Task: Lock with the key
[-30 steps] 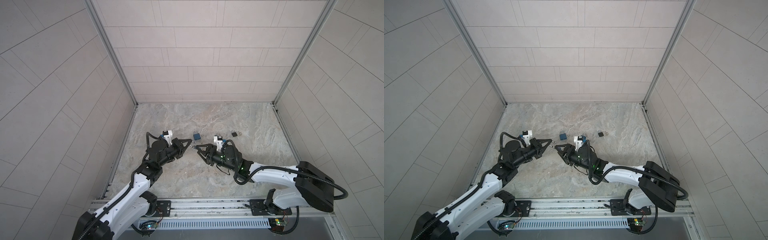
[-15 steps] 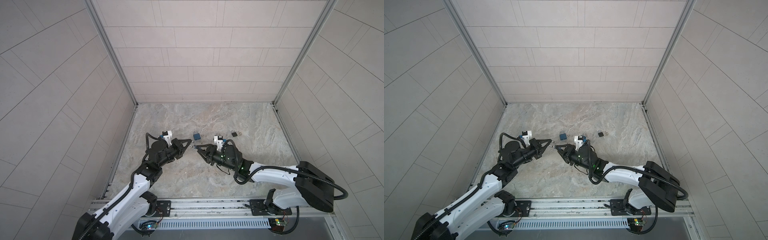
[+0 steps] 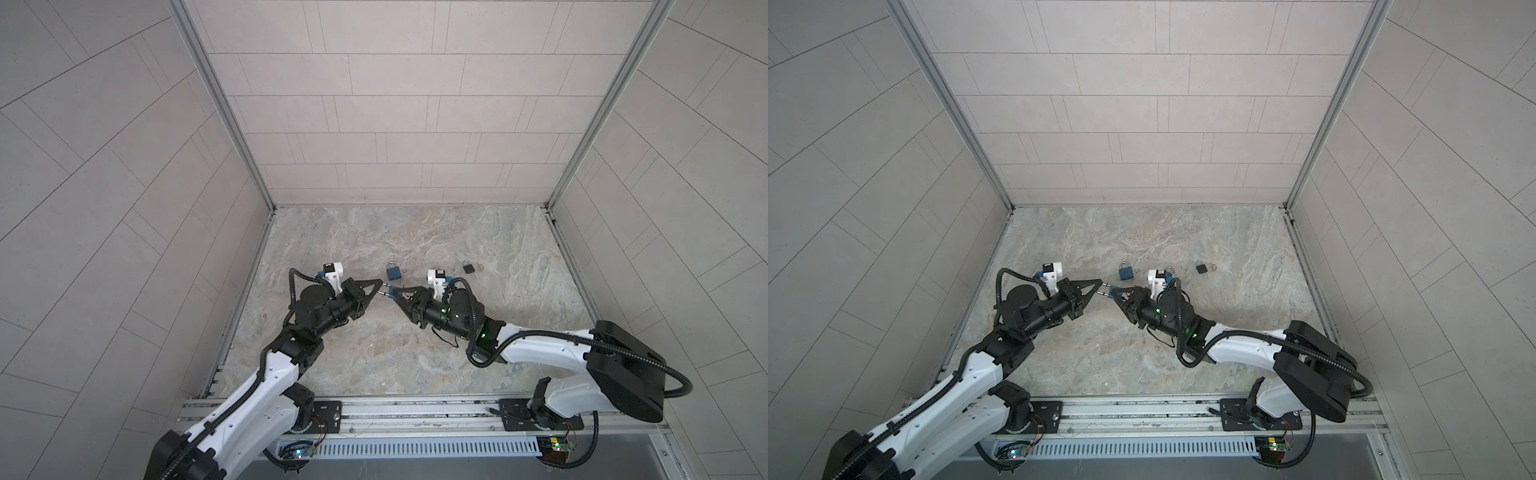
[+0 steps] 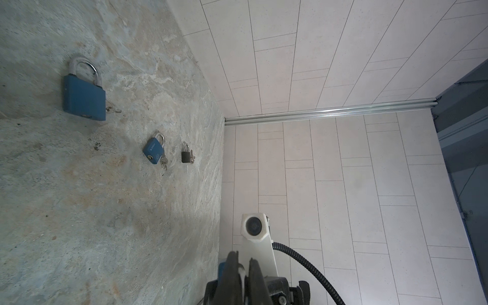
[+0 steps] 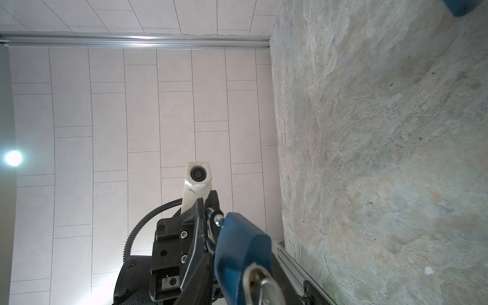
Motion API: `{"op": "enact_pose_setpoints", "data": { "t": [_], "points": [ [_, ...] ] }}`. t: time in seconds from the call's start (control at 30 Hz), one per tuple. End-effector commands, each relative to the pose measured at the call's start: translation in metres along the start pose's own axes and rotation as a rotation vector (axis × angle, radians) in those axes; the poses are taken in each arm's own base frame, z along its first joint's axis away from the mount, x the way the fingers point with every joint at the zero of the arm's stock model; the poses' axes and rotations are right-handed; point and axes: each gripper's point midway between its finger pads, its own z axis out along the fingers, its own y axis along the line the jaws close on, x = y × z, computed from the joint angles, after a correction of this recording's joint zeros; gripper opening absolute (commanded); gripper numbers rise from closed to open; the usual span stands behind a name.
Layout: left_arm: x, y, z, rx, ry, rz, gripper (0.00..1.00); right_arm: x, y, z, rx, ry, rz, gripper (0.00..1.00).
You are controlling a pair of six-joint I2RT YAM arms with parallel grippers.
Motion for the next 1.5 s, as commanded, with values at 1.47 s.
{"op": "enact_pose_setpoints", "data": {
  "t": [1.47],
  "points": [
    [0.008,-0.051,-0.015,0.175,0.037,0.019,0.0,0.004,-0.008,0.019,0.055,0.04,-0.088,0.02]
  ]
}}
